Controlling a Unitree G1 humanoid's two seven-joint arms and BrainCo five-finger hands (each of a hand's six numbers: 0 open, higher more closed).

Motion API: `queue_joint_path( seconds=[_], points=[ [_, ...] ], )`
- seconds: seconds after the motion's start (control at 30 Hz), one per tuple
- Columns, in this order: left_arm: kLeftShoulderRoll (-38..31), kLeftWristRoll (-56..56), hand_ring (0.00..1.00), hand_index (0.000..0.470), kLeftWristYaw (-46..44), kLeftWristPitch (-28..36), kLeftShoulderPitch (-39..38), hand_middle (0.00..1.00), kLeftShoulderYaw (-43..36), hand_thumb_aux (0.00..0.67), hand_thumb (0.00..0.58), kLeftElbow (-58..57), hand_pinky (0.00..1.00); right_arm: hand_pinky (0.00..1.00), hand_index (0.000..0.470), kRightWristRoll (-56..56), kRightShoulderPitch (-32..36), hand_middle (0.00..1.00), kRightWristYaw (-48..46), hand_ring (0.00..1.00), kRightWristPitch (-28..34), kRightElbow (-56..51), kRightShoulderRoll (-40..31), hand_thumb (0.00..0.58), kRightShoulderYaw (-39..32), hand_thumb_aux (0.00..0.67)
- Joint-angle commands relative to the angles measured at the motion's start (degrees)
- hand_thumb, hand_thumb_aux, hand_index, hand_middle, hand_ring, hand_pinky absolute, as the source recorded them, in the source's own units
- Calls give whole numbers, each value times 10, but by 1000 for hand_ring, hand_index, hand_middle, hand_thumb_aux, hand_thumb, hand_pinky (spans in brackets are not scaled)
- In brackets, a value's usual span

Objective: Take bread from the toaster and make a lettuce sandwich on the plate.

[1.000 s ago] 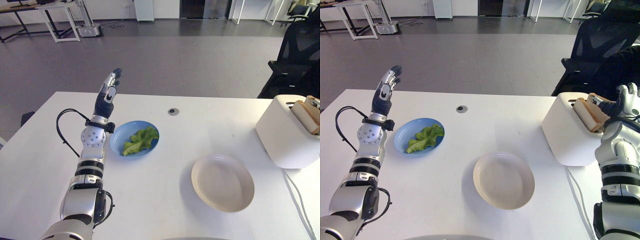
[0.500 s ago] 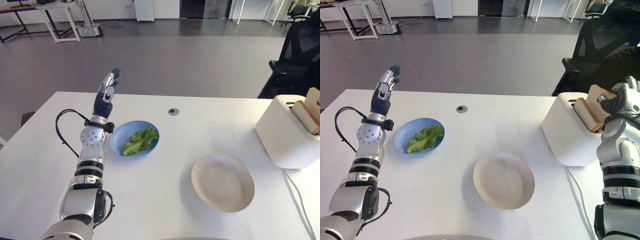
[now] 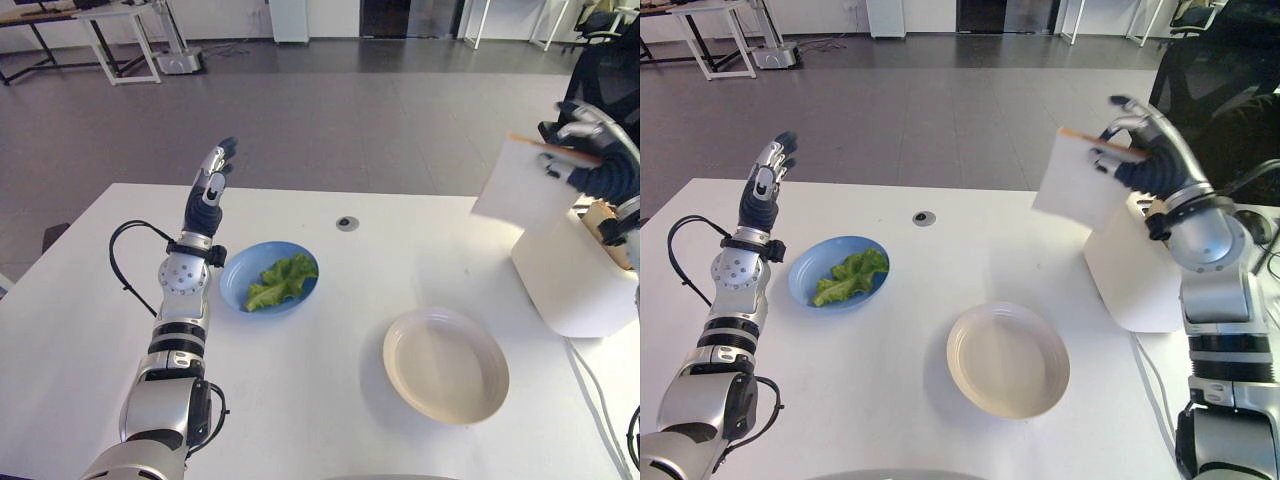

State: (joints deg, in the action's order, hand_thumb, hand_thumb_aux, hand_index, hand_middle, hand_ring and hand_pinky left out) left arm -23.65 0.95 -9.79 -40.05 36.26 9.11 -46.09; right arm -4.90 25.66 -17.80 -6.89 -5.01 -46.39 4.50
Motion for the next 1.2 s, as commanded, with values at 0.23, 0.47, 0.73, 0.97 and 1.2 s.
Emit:
queue_joint_path(
  seconds=[0.23,0.47,0.73,0.97,1.2],
  points=[
    [3,8,0,0,-15,11,-6,0,0,0,0,15,0,0,470,92,-70,0,-207,0,18,10,16,580,-48,670],
    [4,8,0,0,-20,17,-10,0,0,0,0,23,0,0,470,92,-100,0,-286,0,15,-42,21,580,-74,670],
    [2,8,0,0,-22,21,-14,0,4,0,0,24,0,0,470,101,-101,0,-324,0,5,-59,75,580,-109,670],
    [1,3,0,0,-17,17,-13,0,4,0,0,21,0,0,470,92,-122,0,-357,0,-6,-43,77,580,-121,670],
    [-3,-1,0,0,-13,9,-11,0,2,0,0,17,0,0,0,59,-115,0,-330,0,-32,-61,69,0,-105,0]
  ],
)
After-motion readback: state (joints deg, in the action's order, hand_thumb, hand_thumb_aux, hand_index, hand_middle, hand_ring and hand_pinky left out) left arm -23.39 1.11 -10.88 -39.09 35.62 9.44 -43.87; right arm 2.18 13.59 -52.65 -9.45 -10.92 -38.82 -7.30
